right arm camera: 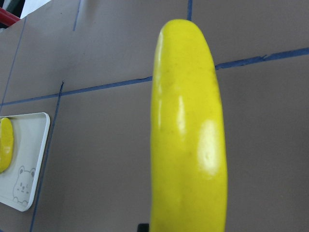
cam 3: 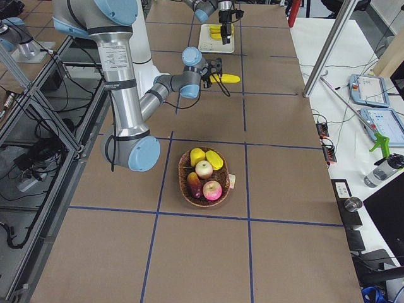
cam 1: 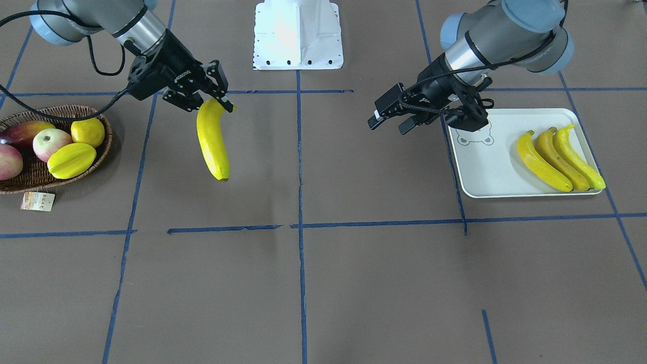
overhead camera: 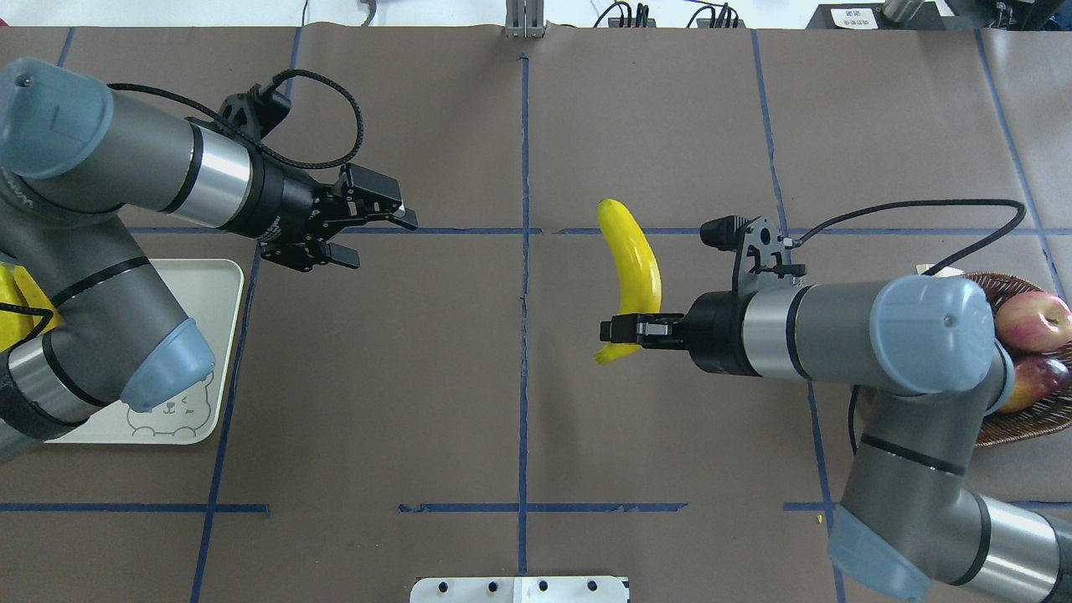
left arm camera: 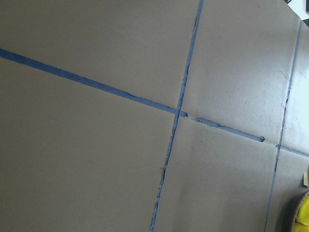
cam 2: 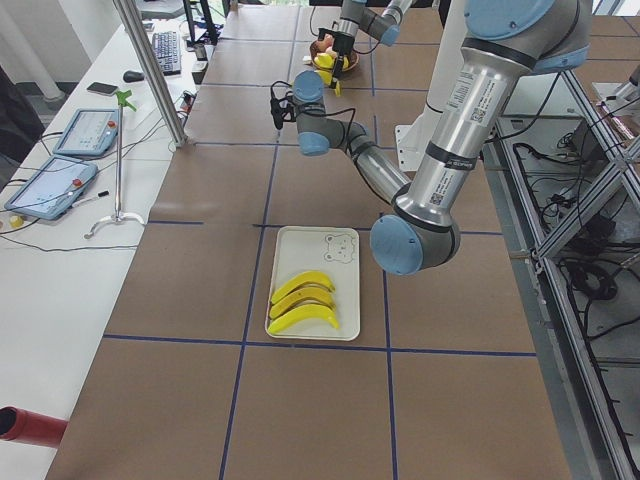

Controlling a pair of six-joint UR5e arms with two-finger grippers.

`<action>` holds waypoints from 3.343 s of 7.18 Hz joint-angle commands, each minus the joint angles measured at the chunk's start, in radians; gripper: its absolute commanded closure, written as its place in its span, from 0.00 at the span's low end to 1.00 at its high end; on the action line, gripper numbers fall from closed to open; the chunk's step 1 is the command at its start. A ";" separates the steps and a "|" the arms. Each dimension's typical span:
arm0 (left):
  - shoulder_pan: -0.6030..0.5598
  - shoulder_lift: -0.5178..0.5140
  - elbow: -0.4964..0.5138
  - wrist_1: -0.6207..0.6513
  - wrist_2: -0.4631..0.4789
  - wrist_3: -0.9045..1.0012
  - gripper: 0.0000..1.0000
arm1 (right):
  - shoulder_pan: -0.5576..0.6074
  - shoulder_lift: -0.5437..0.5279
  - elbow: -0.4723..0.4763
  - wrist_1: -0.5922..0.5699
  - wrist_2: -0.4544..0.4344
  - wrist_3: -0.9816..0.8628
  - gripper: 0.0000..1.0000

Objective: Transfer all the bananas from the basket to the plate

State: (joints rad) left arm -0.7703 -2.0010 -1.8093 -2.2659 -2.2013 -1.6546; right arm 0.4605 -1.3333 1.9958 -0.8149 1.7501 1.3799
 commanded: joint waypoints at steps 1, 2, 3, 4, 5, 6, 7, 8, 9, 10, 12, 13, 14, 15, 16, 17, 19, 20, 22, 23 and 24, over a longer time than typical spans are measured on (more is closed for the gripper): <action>0.040 -0.034 0.011 0.002 0.003 -0.058 0.00 | -0.087 0.044 -0.041 0.043 -0.101 0.014 0.96; 0.049 -0.065 0.031 0.002 0.027 -0.095 0.00 | -0.107 0.072 -0.046 0.043 -0.124 0.043 0.96; 0.099 -0.086 0.035 0.003 0.087 -0.124 0.00 | -0.146 0.077 -0.055 0.042 -0.164 0.045 0.96; 0.153 -0.114 0.038 0.003 0.174 -0.145 0.00 | -0.152 0.121 -0.083 0.033 -0.181 0.041 0.96; 0.173 -0.146 0.053 0.006 0.219 -0.161 0.00 | -0.151 0.175 -0.131 0.028 -0.182 0.042 0.96; 0.175 -0.175 0.083 0.006 0.224 -0.187 0.01 | -0.152 0.192 -0.149 0.028 -0.187 0.041 0.96; 0.175 -0.205 0.122 0.006 0.226 -0.191 0.01 | -0.152 0.192 -0.149 0.028 -0.188 0.041 0.96; 0.177 -0.206 0.142 0.005 0.226 -0.194 0.03 | -0.152 0.192 -0.147 0.028 -0.188 0.041 0.95; 0.177 -0.205 0.154 0.005 0.226 -0.192 0.08 | -0.152 0.194 -0.146 0.028 -0.188 0.041 0.95; 0.183 -0.202 0.156 0.005 0.226 -0.192 0.14 | -0.152 0.194 -0.146 0.028 -0.188 0.041 0.95; 0.189 -0.209 0.165 0.003 0.224 -0.194 0.28 | -0.152 0.198 -0.147 0.028 -0.196 0.041 0.94; 0.189 -0.209 0.165 0.003 0.224 -0.194 0.28 | -0.152 0.198 -0.147 0.028 -0.195 0.041 0.94; 0.189 -0.211 0.165 0.002 0.224 -0.194 0.28 | -0.154 0.198 -0.147 0.028 -0.196 0.041 0.94; 0.190 -0.211 0.165 0.002 0.224 -0.194 0.29 | -0.155 0.198 -0.147 0.028 -0.196 0.041 0.93; 0.193 -0.216 0.163 0.002 0.224 -0.194 0.38 | -0.155 0.200 -0.147 0.028 -0.196 0.045 0.92; 0.195 -0.217 0.163 0.002 0.224 -0.194 0.43 | -0.155 0.200 -0.147 0.028 -0.196 0.047 0.92; 0.195 -0.219 0.159 0.003 0.224 -0.206 0.84 | -0.155 0.200 -0.147 0.026 -0.195 0.050 0.76; 0.192 -0.211 0.150 0.006 0.224 -0.208 1.00 | -0.155 0.200 -0.147 0.025 -0.195 0.051 0.04; 0.180 -0.202 0.147 0.048 0.226 -0.203 1.00 | -0.146 0.187 -0.132 0.025 -0.184 0.050 0.00; 0.175 -0.182 0.147 0.054 0.226 -0.203 1.00 | -0.138 0.171 -0.108 0.025 -0.167 0.050 0.00; 0.163 -0.145 0.142 0.055 0.227 -0.200 1.00 | -0.120 0.104 -0.051 -0.004 -0.112 0.048 0.00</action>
State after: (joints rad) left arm -0.5959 -2.1802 -1.6639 -2.2161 -1.9754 -1.8572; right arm 0.3235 -1.1729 1.8930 -0.7974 1.5906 1.4295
